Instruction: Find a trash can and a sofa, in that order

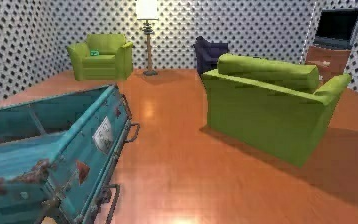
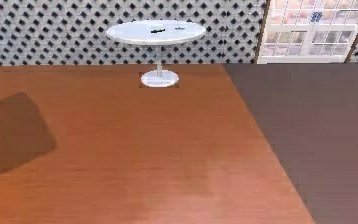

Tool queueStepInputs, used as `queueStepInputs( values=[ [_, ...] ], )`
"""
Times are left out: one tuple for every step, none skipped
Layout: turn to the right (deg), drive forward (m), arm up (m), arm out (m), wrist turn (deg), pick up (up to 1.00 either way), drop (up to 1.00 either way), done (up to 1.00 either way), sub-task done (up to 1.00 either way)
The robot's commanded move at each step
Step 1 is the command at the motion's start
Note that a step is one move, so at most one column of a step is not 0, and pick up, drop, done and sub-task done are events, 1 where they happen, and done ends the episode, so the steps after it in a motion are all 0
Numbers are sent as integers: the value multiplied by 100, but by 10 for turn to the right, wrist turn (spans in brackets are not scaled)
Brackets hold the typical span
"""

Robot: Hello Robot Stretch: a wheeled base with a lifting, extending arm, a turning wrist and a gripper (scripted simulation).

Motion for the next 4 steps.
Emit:
queueStepInputs(
  values=[
    [30,0,0,0,0,0,0,0,0],
    [330,0,0,0,0,0,0,0,0],
    [0,30,0,0,0,0,0,0,0],
    [-300,0,0,0,0,0,0,0,0]
  ],
)
